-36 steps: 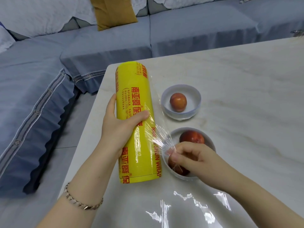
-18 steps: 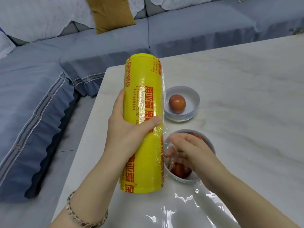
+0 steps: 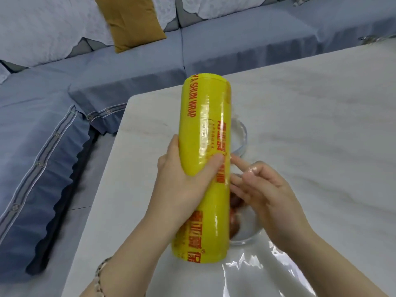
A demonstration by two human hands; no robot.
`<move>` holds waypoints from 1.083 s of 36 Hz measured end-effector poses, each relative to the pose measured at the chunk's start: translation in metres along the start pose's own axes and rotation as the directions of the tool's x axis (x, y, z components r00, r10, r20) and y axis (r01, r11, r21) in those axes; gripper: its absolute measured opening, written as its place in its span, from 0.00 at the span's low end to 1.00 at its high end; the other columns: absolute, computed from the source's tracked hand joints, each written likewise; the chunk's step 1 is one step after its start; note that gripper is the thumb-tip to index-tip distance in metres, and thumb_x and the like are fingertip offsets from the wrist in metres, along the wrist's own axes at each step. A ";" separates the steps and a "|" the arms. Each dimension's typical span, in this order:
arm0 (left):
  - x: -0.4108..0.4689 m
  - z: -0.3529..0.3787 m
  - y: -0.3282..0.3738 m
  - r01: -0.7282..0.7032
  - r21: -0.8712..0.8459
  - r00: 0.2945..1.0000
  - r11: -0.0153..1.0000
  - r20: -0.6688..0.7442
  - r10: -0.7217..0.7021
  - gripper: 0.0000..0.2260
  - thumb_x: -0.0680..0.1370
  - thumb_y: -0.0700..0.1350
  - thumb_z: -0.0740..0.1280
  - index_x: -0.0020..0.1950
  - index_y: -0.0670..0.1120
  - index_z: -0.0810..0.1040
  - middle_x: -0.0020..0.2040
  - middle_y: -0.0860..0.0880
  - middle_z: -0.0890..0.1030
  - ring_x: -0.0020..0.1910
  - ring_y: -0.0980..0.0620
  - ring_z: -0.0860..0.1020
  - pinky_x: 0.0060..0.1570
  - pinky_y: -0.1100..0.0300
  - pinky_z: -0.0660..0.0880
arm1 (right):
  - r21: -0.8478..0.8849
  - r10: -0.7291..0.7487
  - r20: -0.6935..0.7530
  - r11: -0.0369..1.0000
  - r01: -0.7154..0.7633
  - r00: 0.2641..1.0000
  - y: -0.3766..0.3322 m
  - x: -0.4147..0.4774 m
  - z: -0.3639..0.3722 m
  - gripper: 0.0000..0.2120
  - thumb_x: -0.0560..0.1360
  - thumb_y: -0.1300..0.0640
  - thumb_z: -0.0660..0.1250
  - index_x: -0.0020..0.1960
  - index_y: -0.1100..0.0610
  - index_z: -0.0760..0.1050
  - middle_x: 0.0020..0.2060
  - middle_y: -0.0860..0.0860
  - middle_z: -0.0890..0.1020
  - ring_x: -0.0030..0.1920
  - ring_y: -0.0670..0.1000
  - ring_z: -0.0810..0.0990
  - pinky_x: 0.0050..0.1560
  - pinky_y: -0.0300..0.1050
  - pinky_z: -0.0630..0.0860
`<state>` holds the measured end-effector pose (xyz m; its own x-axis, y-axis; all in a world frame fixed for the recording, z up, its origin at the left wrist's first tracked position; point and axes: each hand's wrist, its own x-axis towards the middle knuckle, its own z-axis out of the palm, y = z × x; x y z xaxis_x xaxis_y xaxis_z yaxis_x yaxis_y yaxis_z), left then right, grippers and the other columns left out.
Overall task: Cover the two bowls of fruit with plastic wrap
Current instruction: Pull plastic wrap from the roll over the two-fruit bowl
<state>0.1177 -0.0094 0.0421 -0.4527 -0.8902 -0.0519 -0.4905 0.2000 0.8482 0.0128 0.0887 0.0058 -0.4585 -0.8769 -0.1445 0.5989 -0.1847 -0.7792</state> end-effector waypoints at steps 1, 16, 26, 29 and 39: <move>0.001 0.000 0.003 0.005 -0.051 0.999 0.999 0.037 -0.003 0.24 0.71 0.61 0.68 0.64 0.63 0.64 0.59 0.55 0.76 0.51 0.57 0.78 0.48 0.59 0.77 | 0.001 -0.002 -0.019 1.000 0.002 1.000 -0.005 0.001 -0.006 0.09 0.64 0.60 0.67 0.30 0.55 0.67 0.52 0.49 0.84 0.51 0.54 0.82 0.46 0.38 0.81; 0.013 0.048 0.016 0.271 -0.376 0.899 0.886 0.427 -0.094 0.38 0.61 0.52 0.74 0.66 0.67 0.60 0.59 0.52 0.79 0.52 0.47 0.82 0.49 0.48 0.81 | -0.041 0.037 -0.011 0.998 -0.038 0.999 -0.026 0.003 -0.068 0.17 0.62 0.48 0.73 0.31 0.54 0.66 0.54 0.59 0.82 0.39 0.54 0.81 0.39 0.43 0.80; 0.005 0.048 0.022 0.187 -0.367 0.951 0.911 0.300 -0.074 0.40 0.59 0.55 0.75 0.66 0.67 0.61 0.53 0.55 0.80 0.43 0.50 0.84 0.35 0.57 0.81 | -0.463 -0.245 -0.400 0.886 0.036 0.883 -0.012 -0.003 -0.067 0.19 0.78 0.54 0.59 0.32 0.63 0.69 0.23 0.54 0.77 0.25 0.51 0.78 0.25 0.36 0.72; 0.001 0.040 0.024 0.125 -0.313 0.966 0.942 0.257 -0.042 0.42 0.57 0.56 0.72 0.69 0.68 0.59 0.55 0.58 0.78 0.44 0.51 0.83 0.34 0.60 0.80 | -0.579 -0.347 -0.433 0.814 0.039 0.832 -0.006 -0.004 -0.070 0.21 0.78 0.54 0.59 0.34 0.68 0.63 0.20 0.60 0.69 0.16 0.49 0.69 0.20 0.35 0.66; -0.009 0.019 0.012 -0.011 0.054 0.986 0.999 0.168 0.001 0.44 0.58 0.62 0.73 0.64 0.77 0.47 0.49 0.73 0.67 0.47 0.64 0.74 0.42 0.63 0.74 | -0.642 -0.397 -0.443 0.766 0.024 0.804 0.012 -0.004 -0.078 0.20 0.78 0.53 0.59 0.35 0.66 0.60 0.27 0.59 0.65 0.22 0.48 0.64 0.18 0.34 0.64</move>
<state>0.1014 0.0091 0.0426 -0.5723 -0.8083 -0.1387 -0.5249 0.2311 0.8192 -0.0293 0.1250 -0.0506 -0.8969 -0.4354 -0.0771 0.0258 0.1225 -0.9921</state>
